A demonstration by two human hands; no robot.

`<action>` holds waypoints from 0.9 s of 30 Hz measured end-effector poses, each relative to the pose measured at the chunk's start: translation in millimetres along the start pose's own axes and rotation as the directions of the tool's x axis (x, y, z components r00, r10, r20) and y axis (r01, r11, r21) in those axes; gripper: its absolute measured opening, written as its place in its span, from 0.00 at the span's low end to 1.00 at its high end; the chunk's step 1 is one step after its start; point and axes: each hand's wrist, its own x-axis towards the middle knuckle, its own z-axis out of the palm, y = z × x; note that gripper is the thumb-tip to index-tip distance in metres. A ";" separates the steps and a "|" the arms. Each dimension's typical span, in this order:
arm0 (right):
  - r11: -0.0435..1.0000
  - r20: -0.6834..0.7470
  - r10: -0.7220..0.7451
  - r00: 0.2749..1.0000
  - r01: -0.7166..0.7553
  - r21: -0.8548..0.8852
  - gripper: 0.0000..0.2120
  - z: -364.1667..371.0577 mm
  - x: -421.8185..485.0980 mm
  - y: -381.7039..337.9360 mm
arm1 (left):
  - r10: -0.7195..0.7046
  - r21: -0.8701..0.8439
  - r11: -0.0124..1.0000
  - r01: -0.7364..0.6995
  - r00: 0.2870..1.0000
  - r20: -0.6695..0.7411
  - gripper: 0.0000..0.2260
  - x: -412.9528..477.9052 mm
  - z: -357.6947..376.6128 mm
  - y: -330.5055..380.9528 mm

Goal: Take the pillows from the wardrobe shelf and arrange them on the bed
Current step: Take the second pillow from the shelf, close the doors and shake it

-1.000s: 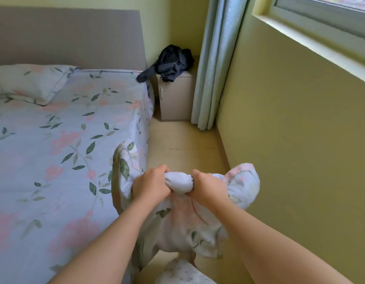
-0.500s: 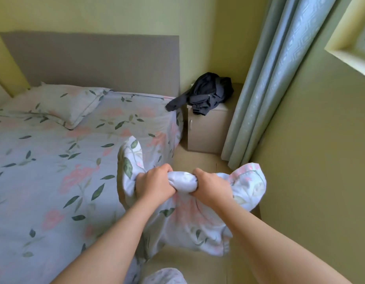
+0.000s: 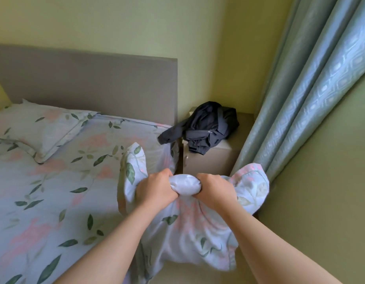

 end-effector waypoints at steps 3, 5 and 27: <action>0.999 -0.025 -0.031 0.999 0.030 -0.020 0.08 -19.7 42.5 10.4 | -0.027 -0.013 1.000 0.027 0.999 0.024 0.12 41.8 -10.0 14.4; 0.998 -0.029 -0.063 0.998 0.062 -0.022 0.09 -34.2 75.0 14.2 | -0.059 -0.041 0.997 0.059 0.998 0.010 0.10 68.2 -21.3 23.6; 0.764 -0.015 -0.636 0.772 0.626 -0.154 0.11 -151.2 396.4 -71.6 | -0.451 -0.363 0.877 0.315 0.800 -0.396 0.15 305.8 -145.2 8.9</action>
